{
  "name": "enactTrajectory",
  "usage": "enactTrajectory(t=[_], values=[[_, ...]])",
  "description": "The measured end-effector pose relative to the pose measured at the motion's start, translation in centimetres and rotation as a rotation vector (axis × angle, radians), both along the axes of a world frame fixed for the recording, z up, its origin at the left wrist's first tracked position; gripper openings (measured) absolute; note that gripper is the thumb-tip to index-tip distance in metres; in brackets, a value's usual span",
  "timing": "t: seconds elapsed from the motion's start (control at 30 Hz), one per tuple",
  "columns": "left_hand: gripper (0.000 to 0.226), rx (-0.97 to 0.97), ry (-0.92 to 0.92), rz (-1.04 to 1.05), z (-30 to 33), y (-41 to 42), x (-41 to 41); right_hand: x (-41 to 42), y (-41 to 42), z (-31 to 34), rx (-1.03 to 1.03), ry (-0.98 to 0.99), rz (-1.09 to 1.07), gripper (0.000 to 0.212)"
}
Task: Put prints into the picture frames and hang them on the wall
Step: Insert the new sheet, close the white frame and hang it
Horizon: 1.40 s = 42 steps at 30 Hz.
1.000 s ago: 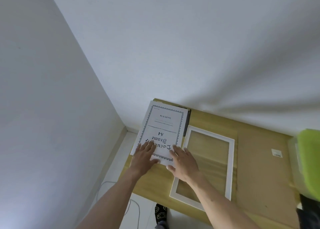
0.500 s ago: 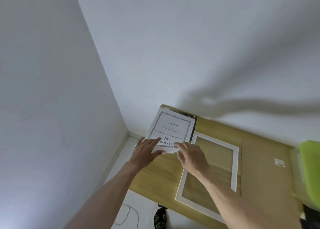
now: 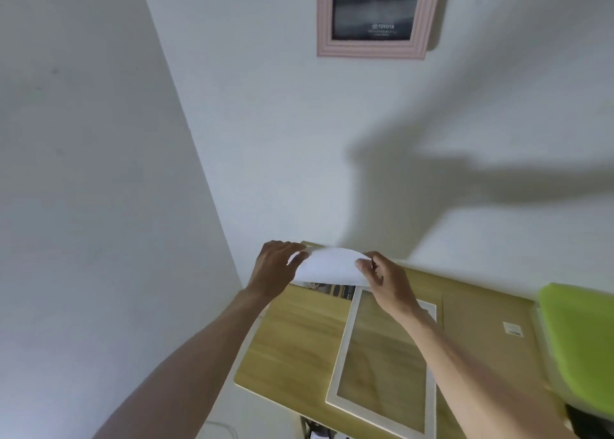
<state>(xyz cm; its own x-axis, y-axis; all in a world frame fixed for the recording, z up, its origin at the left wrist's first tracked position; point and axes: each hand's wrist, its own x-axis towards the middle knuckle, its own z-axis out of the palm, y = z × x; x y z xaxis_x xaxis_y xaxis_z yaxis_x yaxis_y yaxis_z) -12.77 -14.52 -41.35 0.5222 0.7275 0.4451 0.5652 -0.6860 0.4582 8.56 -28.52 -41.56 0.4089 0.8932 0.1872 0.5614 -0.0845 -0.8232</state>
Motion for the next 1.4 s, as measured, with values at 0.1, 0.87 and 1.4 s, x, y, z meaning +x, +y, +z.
enactTrajectory(t=[0.1,0.87,1.4], values=[[0.044,-0.107,-0.101,0.069,2.8,-1.3,0.9,0.3,-2.1,2.3,0.156,0.196,-0.16,0.045],[0.029,-1.1,-0.423,0.007,-2.1,-11.0,6.7,4.7,-16.6,-5.9,-0.232,0.675,-0.439,0.048],[0.09,-1.014,0.389,-0.136,-12.3,-7.1,8.8,3.6,-14.1,-12.5,-0.622,0.345,-0.464,0.034]])
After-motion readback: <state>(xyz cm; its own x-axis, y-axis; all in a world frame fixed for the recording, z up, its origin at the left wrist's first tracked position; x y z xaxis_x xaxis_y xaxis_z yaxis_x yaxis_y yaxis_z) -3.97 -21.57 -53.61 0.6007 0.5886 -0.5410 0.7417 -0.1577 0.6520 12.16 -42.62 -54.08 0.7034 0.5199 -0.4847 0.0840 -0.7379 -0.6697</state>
